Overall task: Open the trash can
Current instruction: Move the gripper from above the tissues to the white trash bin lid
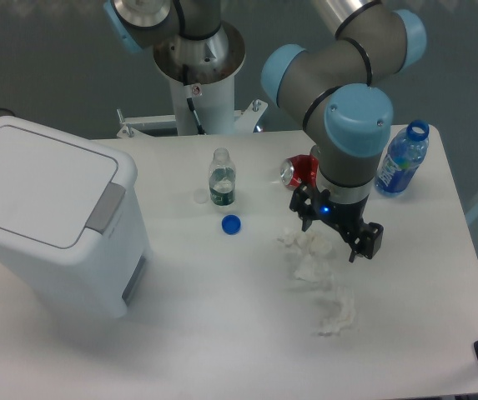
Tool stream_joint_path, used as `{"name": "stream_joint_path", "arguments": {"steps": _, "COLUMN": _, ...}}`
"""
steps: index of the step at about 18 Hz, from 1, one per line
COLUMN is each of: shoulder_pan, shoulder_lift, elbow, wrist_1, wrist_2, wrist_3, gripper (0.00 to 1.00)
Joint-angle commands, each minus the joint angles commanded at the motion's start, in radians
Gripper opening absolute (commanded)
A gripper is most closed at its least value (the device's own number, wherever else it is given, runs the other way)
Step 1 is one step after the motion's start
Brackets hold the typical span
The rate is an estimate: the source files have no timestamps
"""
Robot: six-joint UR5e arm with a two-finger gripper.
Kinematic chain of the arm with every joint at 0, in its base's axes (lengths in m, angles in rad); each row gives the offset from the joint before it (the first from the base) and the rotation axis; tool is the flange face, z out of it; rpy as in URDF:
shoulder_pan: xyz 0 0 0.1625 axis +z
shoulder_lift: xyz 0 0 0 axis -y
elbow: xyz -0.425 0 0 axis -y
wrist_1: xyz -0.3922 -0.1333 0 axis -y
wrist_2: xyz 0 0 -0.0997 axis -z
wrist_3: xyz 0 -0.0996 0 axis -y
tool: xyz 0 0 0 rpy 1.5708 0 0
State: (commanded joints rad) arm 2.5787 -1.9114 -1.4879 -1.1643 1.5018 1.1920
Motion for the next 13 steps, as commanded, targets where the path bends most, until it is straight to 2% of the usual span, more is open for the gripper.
{"name": "stream_joint_path", "arguments": {"steps": 6, "shoulder_pan": -0.017, "shoulder_lift": 0.063, "elbow": 0.0, "wrist_1": -0.005, "wrist_2": -0.126, "wrist_3": -0.173, "gripper": 1.0}}
{"name": "stream_joint_path", "arguments": {"steps": 7, "shoulder_pan": -0.029, "shoulder_lift": 0.069, "elbow": 0.0, "wrist_1": -0.005, "wrist_2": -0.133, "wrist_3": -0.205, "gripper": 0.97}}
{"name": "stream_joint_path", "arguments": {"steps": 8, "shoulder_pan": -0.05, "shoulder_lift": 0.072, "elbow": 0.0, "wrist_1": -0.003, "wrist_2": -0.135, "wrist_3": -0.241, "gripper": 0.89}}
{"name": "stream_joint_path", "arguments": {"steps": 9, "shoulder_pan": -0.07, "shoulder_lift": 0.087, "elbow": 0.0, "wrist_1": -0.005, "wrist_2": -0.141, "wrist_3": -0.286, "gripper": 0.73}}
{"name": "stream_joint_path", "arguments": {"steps": 10, "shoulder_pan": -0.081, "shoulder_lift": 0.097, "elbow": -0.006, "wrist_1": -0.005, "wrist_2": -0.165, "wrist_3": -0.329, "gripper": 0.49}}
{"name": "stream_joint_path", "arguments": {"steps": 11, "shoulder_pan": -0.089, "shoulder_lift": 0.101, "elbow": -0.011, "wrist_1": -0.005, "wrist_2": -0.205, "wrist_3": -0.359, "gripper": 0.29}}
{"name": "stream_joint_path", "arguments": {"steps": 13, "shoulder_pan": -0.094, "shoulder_lift": 0.132, "elbow": -0.012, "wrist_1": -0.006, "wrist_2": -0.239, "wrist_3": -0.403, "gripper": 0.09}}
